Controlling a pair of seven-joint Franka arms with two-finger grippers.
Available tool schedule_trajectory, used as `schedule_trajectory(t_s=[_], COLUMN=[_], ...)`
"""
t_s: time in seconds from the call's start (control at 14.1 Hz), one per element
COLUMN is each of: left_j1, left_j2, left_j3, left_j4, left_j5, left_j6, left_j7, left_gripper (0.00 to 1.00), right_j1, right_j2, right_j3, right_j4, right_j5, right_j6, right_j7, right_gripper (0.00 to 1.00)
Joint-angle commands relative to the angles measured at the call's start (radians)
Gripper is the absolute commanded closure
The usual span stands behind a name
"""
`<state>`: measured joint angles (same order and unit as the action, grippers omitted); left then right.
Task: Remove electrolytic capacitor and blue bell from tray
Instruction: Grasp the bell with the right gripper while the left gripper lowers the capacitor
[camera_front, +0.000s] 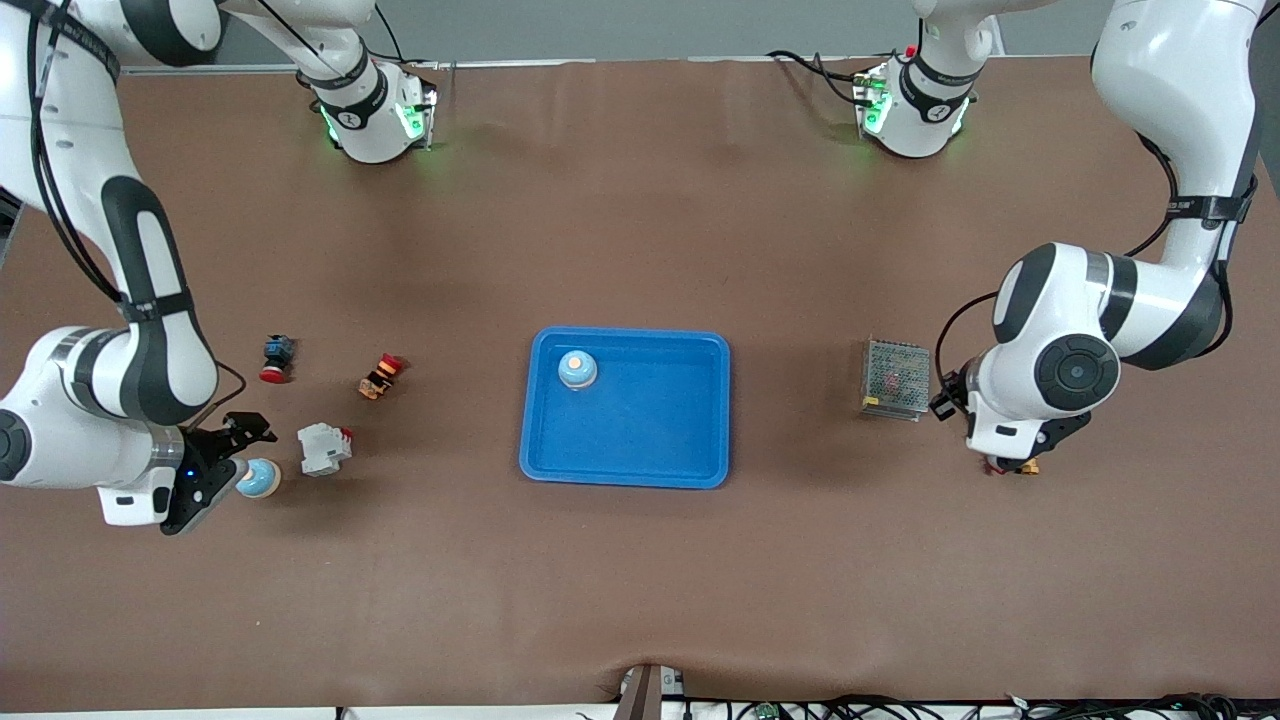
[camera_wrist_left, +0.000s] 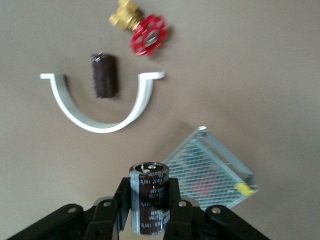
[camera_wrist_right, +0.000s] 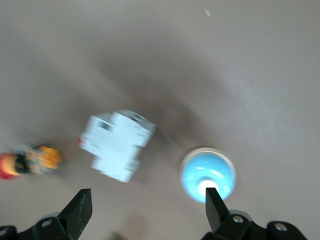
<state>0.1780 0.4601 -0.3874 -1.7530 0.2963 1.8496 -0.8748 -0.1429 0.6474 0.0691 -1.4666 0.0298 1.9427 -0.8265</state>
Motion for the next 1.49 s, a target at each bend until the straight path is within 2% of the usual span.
schedule_trajectory(t_s=[0.0,0.35,0.64,0.78,0.99,1.2,1.27,1.34,1.42], left_j1=[0.049,0.146,0.202,0.210,0.239,0.242,0.241,0.241,0.241], left_j2=[-0.058,-0.075,-0.074,-0.074,-0.061,-0.052,-0.051,-0.051,-0.052], left_j3=[-0.013,-0.013,-0.013,-0.011,-0.011,-0.011,-0.011,-0.011,-0.011], left_j4=[-0.103,-0.256,-0.370,-0.407,-0.450,-0.456,-0.453,-0.453,-0.450], left_j5=[0.026,0.032,0.062,0.078,0.098,0.118,0.118,0.119,0.119], left_j6=[0.000,0.040,0.202,0.256,0.364,0.384,0.384,0.382,0.382], left_j7=[0.030,0.056,0.054,0.056,0.054,0.054,0.053,0.053,0.054], left_gripper=[1.00,1.00,1.00,1.00,1.00,1.00,0.90,0.50,0.00], right_j1=[0.086,0.281,0.420,0.469,0.566,0.646,0.658,0.674,0.686], right_j2=[-0.101,-0.175,-0.173,-0.170,-0.164,-0.129,-0.111,-0.094,-0.082], right_j3=[-0.003,-0.003,-0.003,-0.005,-0.005,-0.008,-0.008,-0.008,-0.008], right_j4=[-0.031,-0.032,-0.032,-0.038,-0.075,-0.089,-0.089,-0.092,-0.106], right_j5=[0.009,0.009,0.044,0.099,0.101,0.091,0.091,0.090,0.088], right_j6=[-0.076,-0.151,-0.136,-0.090,0.020,0.088,0.108,0.128,0.149], right_j7=[0.206,0.654,0.984,1.100,1.292,1.389,1.415,1.441,1.463], right_gripper=[0.00,0.00,0.00,0.00,0.00,0.00,0.00,0.00,0.00])
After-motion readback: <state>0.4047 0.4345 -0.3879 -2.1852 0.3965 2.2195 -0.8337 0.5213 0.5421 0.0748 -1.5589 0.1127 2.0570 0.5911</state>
